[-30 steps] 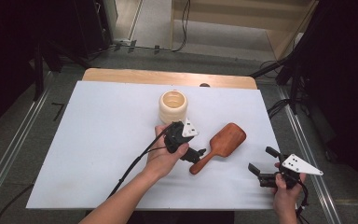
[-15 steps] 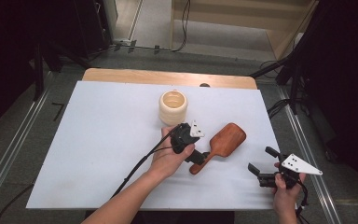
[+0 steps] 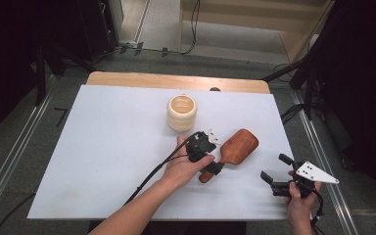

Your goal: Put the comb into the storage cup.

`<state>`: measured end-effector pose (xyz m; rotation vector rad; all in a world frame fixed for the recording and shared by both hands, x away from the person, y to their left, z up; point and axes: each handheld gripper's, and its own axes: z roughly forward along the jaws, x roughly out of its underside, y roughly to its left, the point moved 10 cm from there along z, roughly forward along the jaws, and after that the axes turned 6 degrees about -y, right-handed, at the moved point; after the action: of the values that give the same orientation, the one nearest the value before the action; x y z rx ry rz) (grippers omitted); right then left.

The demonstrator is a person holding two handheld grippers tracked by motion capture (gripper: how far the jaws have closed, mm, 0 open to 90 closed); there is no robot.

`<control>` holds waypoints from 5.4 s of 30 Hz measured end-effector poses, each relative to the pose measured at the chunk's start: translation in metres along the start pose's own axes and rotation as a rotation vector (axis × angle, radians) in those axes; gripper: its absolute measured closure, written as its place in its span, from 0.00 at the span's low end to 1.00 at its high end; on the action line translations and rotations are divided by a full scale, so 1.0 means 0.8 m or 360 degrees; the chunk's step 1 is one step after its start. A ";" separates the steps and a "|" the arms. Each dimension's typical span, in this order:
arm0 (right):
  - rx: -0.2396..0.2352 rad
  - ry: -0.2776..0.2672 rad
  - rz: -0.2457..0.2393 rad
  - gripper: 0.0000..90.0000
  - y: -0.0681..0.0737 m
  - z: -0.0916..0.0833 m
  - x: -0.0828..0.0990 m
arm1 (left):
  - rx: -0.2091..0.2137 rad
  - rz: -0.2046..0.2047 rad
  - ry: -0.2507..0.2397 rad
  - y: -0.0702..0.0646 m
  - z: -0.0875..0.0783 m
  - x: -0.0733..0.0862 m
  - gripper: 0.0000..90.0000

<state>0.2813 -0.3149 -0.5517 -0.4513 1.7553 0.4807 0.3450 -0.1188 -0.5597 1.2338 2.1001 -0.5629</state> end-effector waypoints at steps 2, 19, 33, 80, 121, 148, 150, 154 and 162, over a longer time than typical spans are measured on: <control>0.0001 0.0000 0.0000 0.00 0.000 0.000 0.000 | 0.0004 0.0005 0.0019 -0.004 0.004 0.001 0.15; -0.0002 -0.0003 0.0001 0.00 0.000 0.000 0.000 | -0.0027 0.0036 0.0134 -0.024 0.029 0.007 0.42; -0.0001 -0.0002 0.0002 0.00 0.000 0.000 0.000 | -0.0076 0.0025 0.0100 -0.029 0.038 0.002 0.67; 0.0044 -0.0053 0.0126 0.00 -0.001 0.002 -0.016 | -0.0068 -0.0036 -0.0294 -0.017 -0.003 0.000 0.80; -0.0182 -0.0071 0.0286 0.00 0.099 0.082 -0.116 | -0.0224 -0.0116 -0.0630 0.032 -0.110 0.017 0.80; -0.0357 -0.0090 0.0634 0.00 0.156 0.155 -0.149 | -0.0290 -0.0080 -0.0815 0.036 -0.153 0.032 0.80; -0.0371 -0.0092 0.0663 0.00 0.159 0.158 -0.149 | -0.0294 -0.0073 -0.0821 0.035 -0.153 0.033 0.80; -0.0382 -0.0072 0.0696 0.00 0.165 0.164 -0.149 | -0.0297 -0.0066 -0.0832 0.031 -0.152 0.034 0.80; -0.0403 -0.0039 0.0767 0.00 0.176 0.178 -0.150 | -0.0295 -0.0058 -0.0864 0.025 -0.151 0.033 0.80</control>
<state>0.3486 -0.1137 -0.4538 -0.1900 1.7854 1.0534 0.3166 -0.0165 -0.4935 0.8236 1.6724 -0.6218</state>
